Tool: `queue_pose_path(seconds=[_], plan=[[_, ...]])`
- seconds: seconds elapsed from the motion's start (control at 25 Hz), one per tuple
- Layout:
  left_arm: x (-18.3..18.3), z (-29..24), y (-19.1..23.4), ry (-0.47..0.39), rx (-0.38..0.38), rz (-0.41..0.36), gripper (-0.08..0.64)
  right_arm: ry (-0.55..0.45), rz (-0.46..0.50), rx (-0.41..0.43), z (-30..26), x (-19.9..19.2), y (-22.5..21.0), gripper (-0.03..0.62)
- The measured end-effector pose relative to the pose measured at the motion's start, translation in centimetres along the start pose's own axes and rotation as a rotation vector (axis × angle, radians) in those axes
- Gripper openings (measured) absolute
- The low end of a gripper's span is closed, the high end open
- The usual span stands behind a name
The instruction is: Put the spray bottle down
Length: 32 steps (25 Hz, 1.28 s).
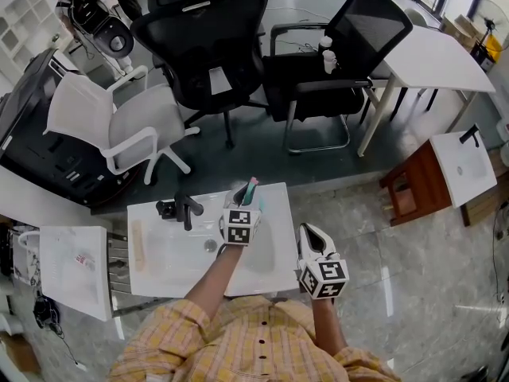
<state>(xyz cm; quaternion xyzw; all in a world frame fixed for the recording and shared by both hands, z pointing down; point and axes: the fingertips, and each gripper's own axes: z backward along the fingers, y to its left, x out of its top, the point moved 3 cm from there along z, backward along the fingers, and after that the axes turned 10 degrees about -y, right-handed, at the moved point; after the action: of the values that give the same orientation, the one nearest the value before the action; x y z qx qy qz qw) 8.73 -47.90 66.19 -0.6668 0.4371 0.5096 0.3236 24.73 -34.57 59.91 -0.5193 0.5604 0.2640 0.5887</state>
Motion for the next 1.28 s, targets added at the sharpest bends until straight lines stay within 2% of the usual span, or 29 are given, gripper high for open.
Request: queue_pose_path(seconds=[0.44,0.76,0.92,1.16,1.28], plan=[[1.1,0.6,0.1,-0.026,-0.004,0.013,0.105,-0.02,-0.001,0.0,0.3,0.4,0.1,-0.001],[2.8,3.8,0.4,-0.068,0.03,0.026,0.106,-0.034,0.012,0.015,0.9,1.0,1.1,-0.002],[3.2,5.9,0.5,-0.088,0.045,0.033,0.084,-0.044,0.023,0.032,1.1,1.4,2.0,-0.002],[3.2,9.6,0.0,-0.132,0.051,0.045,-0.002,-0.061,0.035,0.053,1.7,1.4,3.4,-0.002],[3.2,11.3,-0.4,-0.145,0.053,0.052,-0.002,-0.064,0.037,0.059,2.2,1.5,3.8,-0.002]])
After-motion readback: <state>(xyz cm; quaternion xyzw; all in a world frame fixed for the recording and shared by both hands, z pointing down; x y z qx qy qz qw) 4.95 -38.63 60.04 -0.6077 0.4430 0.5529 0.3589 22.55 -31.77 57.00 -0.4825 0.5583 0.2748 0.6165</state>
